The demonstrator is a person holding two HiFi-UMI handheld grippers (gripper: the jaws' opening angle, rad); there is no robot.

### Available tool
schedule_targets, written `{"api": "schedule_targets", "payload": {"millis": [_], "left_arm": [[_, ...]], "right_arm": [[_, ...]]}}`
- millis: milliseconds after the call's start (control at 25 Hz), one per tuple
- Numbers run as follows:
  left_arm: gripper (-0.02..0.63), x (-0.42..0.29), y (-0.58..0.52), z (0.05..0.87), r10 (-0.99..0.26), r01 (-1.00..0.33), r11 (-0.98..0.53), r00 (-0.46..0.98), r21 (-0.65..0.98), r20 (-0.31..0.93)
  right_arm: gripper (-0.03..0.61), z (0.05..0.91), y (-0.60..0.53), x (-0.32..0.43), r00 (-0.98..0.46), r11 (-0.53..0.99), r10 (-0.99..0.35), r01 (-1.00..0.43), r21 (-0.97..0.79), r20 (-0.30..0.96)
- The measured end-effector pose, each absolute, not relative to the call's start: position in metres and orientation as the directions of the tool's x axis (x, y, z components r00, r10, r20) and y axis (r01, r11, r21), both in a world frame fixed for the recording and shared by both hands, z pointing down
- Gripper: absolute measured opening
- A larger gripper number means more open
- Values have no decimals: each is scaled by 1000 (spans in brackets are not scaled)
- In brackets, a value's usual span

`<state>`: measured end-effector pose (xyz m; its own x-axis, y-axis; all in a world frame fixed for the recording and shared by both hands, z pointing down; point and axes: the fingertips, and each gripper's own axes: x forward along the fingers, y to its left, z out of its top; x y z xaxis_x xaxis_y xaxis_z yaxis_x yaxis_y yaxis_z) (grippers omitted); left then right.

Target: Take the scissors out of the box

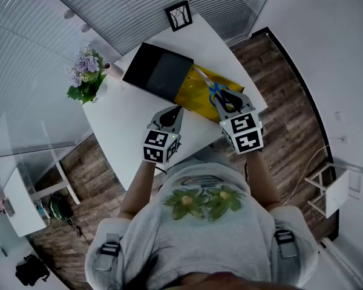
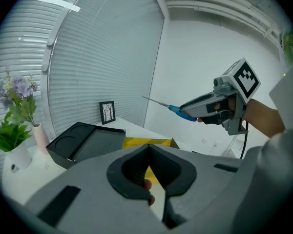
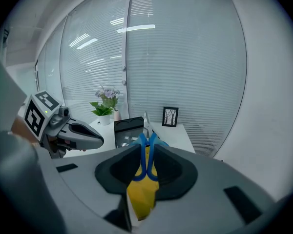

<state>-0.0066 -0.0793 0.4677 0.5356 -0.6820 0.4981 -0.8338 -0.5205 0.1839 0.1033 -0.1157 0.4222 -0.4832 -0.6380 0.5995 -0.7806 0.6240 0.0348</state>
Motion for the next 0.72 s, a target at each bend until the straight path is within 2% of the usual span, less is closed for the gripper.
{"api": "schedule_targets", "payload": {"millis": [720], "left_arm": [[5, -5, -84, 469, -670, -825, -530, 548, 193, 501]], "right_arm": [[84, 422, -118, 102, -479, 622, -643, -782, 43, 598]]}}
